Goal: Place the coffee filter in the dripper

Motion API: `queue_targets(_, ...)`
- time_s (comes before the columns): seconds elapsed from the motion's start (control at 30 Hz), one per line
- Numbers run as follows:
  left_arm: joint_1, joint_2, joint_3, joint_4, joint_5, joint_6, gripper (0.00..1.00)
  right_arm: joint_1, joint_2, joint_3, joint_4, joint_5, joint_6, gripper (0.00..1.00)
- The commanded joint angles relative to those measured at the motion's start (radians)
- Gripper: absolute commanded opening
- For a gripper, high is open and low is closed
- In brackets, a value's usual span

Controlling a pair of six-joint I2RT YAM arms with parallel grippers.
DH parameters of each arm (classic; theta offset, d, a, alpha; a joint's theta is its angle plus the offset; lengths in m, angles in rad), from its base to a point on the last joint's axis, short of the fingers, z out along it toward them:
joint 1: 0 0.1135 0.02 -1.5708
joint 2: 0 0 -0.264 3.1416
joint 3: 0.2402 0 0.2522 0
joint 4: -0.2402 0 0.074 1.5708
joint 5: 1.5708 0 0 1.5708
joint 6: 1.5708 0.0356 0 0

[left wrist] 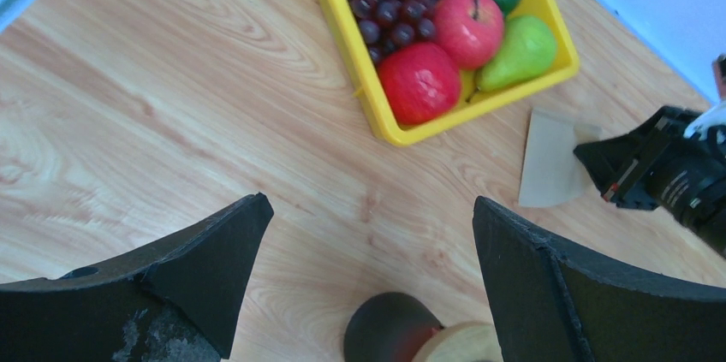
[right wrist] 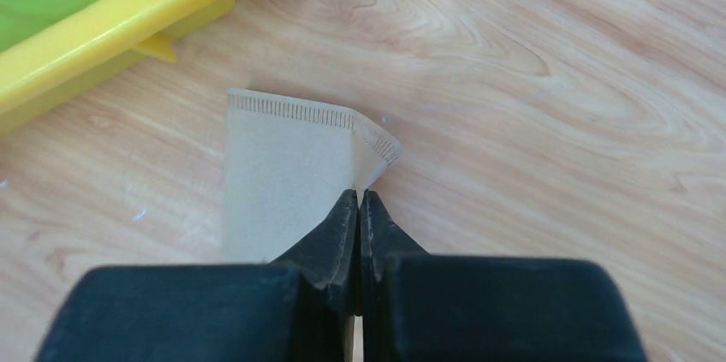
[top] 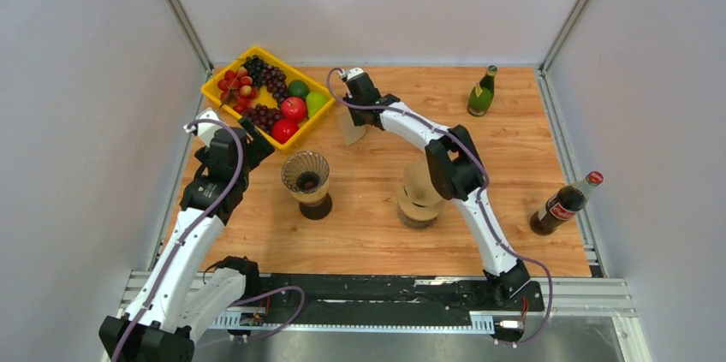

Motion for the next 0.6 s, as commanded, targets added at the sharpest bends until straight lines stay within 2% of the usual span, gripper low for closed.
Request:
queue_targets(0.0,0.005,-0.009,0.052,0.055,0.113,0.057,1.0,0.007,-0.231,-0.068,0.007,-0.011,0.04,0.02)
queue_targets(0.13,0.005,-0.029,0.075,0.078,0.182,0.073,1.0,0.006,-0.38,-0.216,0.013,-0.067,0.041,0.01)
queue_targets(0.2,0.006,-0.03,0.079,0.125,0.265,0.098,1.0,0.005,-0.456,-0.302,0.017,-0.104,0.041,0.0)
queue_targets(0.4,0.005,0.044,0.157,0.282,0.594,0.207,1.0,-0.014,-0.695,-0.483,0.018,-0.302,0.018,0.0)
queue_targets(0.43,0.005,0.062,0.169,0.312,0.686,0.227,1.0,-0.02,-0.736,-0.513,0.019,-0.339,0.01,0.0)
queue_targets(0.57,0.005,0.221,0.266,0.328,0.951,0.321,1.0,-0.032,-0.882,-0.628,0.018,-0.507,-0.061,0.0)
